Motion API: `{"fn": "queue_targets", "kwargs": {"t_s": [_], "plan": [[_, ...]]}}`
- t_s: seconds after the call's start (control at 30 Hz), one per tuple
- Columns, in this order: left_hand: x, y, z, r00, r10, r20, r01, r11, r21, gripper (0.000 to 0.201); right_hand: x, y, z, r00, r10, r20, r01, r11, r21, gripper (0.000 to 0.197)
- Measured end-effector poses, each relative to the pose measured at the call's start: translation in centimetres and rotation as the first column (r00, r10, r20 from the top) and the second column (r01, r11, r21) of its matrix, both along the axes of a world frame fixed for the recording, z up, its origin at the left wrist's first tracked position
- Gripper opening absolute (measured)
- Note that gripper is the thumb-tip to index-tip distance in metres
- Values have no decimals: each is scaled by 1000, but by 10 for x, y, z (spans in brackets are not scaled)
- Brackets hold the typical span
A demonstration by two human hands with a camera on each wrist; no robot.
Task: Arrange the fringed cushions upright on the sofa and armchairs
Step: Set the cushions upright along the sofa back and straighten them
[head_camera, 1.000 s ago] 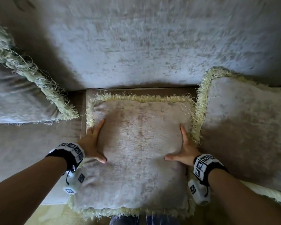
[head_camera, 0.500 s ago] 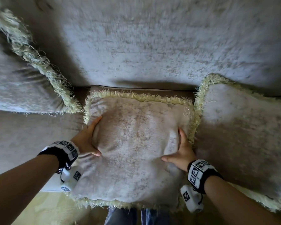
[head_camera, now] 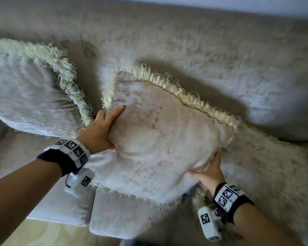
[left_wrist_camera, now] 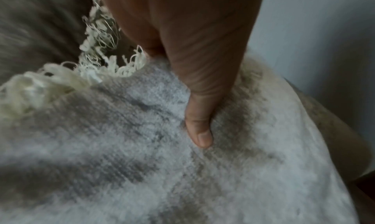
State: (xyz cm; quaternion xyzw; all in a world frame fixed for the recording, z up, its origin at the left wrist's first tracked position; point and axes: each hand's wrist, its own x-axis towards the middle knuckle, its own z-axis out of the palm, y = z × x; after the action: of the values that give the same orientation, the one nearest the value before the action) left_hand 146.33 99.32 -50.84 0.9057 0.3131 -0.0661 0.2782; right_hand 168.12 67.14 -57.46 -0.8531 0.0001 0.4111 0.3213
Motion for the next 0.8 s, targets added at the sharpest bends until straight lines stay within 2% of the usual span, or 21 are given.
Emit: {"fn": "queue_targets", "kwargs": {"t_s": [0.07,0.13,0.2,0.27,0.37,0.43,0.53,0.63,0.7,0.8], "plan": [[9,-3,-16,999,-23,-29,23,1000,-11,145,4,-9,-9,999,34,-22,-36,998,-60,101],[15,-2,-38,998,16,-59,-17,999,-30,144,11,-17,-19,996,89,-15,-90,986,-142,69],[17,8,-57,993,89,-80,-92,995,-43,142,22,-23,-21,990,139,26,-131,972,-194,50],[15,22,-72,987,100,-130,-109,992,-63,139,33,-26,-18,975,207,82,-184,956,-227,42],[10,38,-82,979,79,-186,-89,995,-50,141,45,-19,-9,955,275,111,-256,953,-160,52],[12,41,-79,970,98,-222,-92,995,39,141,47,-9,-9,956,283,75,-274,955,-111,64],[18,43,-81,979,77,-187,-59,993,99,138,49,10,-23,966,257,9,-254,961,-111,75],[22,51,-99,984,139,-115,-140,990,2,147,49,29,-44,981,192,-42,-195,975,-108,86],[22,58,-114,967,212,-143,-229,966,-118,153,49,39,-60,985,154,-81,-161,982,-98,101],[16,66,-132,972,173,-160,-210,944,-253,163,48,48,-82,988,85,-132,-93,994,-56,122]]}}
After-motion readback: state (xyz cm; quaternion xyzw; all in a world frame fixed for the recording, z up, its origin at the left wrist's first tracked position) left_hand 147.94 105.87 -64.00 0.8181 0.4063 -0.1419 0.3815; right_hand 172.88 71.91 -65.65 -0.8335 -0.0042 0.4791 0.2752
